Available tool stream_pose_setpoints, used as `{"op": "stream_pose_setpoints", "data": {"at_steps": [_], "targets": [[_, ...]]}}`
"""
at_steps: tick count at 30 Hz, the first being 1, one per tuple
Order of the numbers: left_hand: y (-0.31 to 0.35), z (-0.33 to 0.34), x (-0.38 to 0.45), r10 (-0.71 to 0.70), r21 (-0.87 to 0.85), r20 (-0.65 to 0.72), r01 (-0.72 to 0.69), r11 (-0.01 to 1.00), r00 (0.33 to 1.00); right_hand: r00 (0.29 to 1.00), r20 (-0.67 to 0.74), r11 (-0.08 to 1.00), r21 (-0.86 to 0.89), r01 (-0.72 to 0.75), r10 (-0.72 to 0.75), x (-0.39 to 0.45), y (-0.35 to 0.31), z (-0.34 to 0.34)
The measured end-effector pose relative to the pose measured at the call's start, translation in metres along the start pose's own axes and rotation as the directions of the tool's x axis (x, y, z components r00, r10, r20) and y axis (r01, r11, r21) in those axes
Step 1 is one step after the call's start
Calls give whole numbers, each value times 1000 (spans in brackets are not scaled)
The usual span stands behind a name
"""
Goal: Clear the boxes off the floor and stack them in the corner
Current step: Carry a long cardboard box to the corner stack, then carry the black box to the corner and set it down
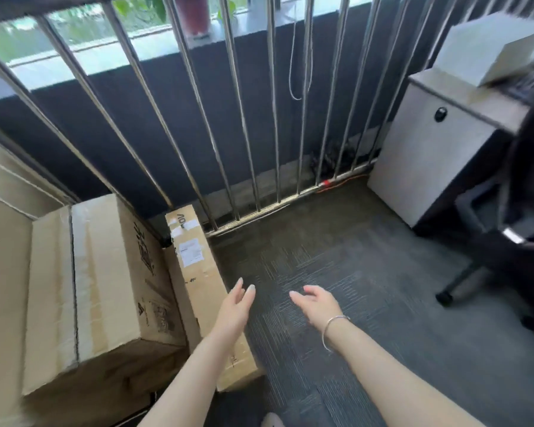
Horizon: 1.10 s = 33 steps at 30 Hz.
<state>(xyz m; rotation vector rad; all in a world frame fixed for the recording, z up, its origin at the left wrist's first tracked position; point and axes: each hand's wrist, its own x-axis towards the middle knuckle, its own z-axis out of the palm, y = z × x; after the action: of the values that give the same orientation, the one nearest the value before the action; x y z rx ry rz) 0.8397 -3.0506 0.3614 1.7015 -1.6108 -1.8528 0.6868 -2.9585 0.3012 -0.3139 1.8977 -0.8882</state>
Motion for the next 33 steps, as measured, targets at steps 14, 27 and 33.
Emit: {"op": "stream_pose_setpoints", "data": {"at_steps": [14,27,33], "targets": [[43,289,-248,224,229,504,-379,897,834,868,-496,966,220,136,-9,-246,142,-281],[-38,623,-555,122,110,944,-642,759,306,381,-883,854,406,325,275,-536,401,-506],[-87,732,-666,-53,92,996,-729,678,76,172,-869,763,492,419,465,-628,499,-568]]}}
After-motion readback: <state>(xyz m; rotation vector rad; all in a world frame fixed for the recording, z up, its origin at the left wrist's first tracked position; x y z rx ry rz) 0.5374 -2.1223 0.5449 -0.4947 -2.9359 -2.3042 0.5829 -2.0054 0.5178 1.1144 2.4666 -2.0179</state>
